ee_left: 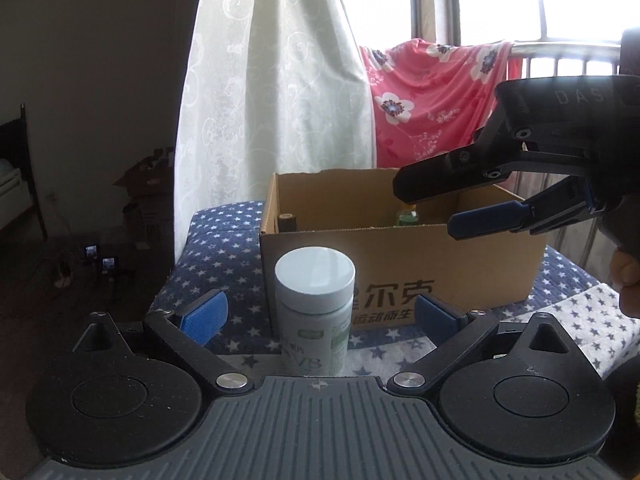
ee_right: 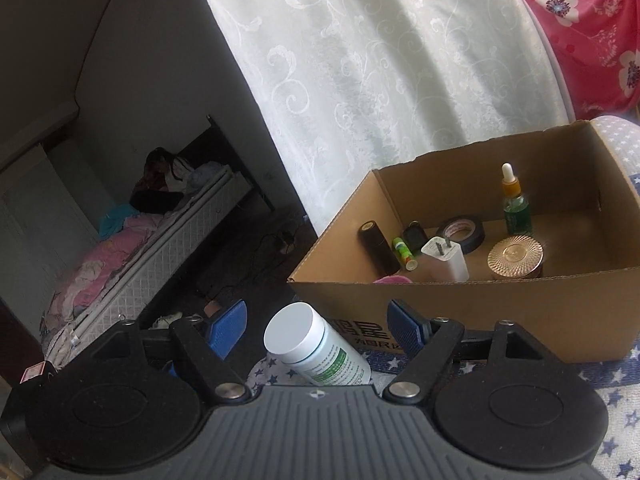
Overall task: Organize rigid objects
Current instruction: 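Open the right tool and move it to the white pill bottle, then grasp the white pill bottle by its body with the right tool and lift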
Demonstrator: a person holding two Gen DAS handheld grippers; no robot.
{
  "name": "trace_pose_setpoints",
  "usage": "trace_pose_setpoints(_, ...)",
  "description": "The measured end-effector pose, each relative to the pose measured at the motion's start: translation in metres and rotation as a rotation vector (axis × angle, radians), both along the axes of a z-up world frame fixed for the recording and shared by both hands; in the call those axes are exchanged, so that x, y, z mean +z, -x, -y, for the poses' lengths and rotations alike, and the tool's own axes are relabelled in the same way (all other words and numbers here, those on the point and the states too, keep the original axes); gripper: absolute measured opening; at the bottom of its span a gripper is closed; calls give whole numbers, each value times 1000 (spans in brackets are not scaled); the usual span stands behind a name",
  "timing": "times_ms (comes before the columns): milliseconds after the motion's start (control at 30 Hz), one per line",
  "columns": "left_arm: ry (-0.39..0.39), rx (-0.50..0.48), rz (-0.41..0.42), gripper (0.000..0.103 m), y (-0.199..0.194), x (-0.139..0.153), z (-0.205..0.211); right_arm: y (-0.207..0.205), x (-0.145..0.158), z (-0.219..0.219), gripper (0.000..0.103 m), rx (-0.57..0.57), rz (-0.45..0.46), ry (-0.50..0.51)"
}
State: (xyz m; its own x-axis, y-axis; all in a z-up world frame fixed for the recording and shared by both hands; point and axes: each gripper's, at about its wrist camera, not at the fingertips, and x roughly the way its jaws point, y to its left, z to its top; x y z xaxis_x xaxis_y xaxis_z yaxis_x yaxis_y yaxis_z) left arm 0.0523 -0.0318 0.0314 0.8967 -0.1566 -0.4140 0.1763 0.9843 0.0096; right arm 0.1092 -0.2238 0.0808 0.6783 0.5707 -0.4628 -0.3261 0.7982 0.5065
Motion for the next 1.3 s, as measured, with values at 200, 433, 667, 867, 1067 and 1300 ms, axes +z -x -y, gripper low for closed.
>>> trace_pose_setpoints(200,-24,7,-34,95,-18,-28,2,-13,-16,-46,80,27,-22,163)
trace_pose_setpoints(433,-38,18,-43,76,-28,-40,3,-23,-26,-69,80,61,-45,234)
trace_pose_setpoints(667,1,38,-80,54,-31,-40,-2,-29,-31,-73,67,65,-53,216)
trace_pose_setpoints(867,3,38,-76,53,-19,-32,1,-21,-26,-68,64,65,-55,180)
trace_pose_setpoints(1067,-16,-13,-73,53,-4,-27,21,-5,-20,-52,64,38,-80,167)
trace_pose_setpoints(1300,-10,-87,-63,53,9,-22,42,14,-13,-31,64,-23,-77,179)
